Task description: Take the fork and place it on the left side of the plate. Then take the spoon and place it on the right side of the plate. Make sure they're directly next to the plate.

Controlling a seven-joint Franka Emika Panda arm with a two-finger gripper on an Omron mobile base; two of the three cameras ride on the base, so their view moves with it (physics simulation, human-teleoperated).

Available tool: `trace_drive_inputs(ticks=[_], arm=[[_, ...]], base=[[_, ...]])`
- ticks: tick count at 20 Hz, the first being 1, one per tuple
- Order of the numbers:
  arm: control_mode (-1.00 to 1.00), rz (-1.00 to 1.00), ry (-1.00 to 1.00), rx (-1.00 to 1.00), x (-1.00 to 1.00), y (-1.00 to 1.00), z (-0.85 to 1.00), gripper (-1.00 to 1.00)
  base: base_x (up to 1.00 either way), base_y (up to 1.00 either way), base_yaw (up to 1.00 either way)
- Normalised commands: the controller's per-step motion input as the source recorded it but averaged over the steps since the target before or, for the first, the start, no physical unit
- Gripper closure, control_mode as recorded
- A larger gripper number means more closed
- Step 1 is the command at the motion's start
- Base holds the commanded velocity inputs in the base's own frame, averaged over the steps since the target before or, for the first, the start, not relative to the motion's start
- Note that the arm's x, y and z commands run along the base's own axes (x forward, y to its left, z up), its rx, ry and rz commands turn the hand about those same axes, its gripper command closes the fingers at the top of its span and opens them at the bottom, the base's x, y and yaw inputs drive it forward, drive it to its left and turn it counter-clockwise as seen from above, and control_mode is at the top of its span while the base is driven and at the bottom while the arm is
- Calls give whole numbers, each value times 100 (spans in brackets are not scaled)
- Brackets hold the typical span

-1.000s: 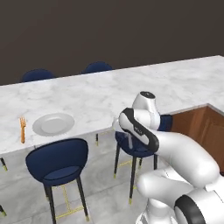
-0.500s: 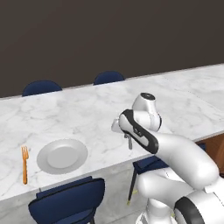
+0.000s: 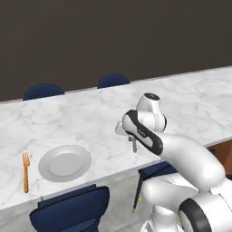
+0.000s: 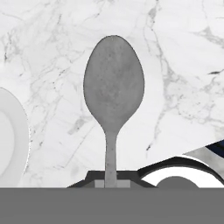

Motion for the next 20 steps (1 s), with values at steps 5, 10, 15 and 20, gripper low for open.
trace_drive_inputs(ticks=[5,10,15,20], arm=[[100,0,0,0,0,0,0,100],[100,0,0,0,0,0,0,100],[100,0,0,0,0,0,0,100],[100,0,0,0,0,0,0,100]], base=[[0,0,0],[0,0,0],[0,0,0],[0,0,0]])
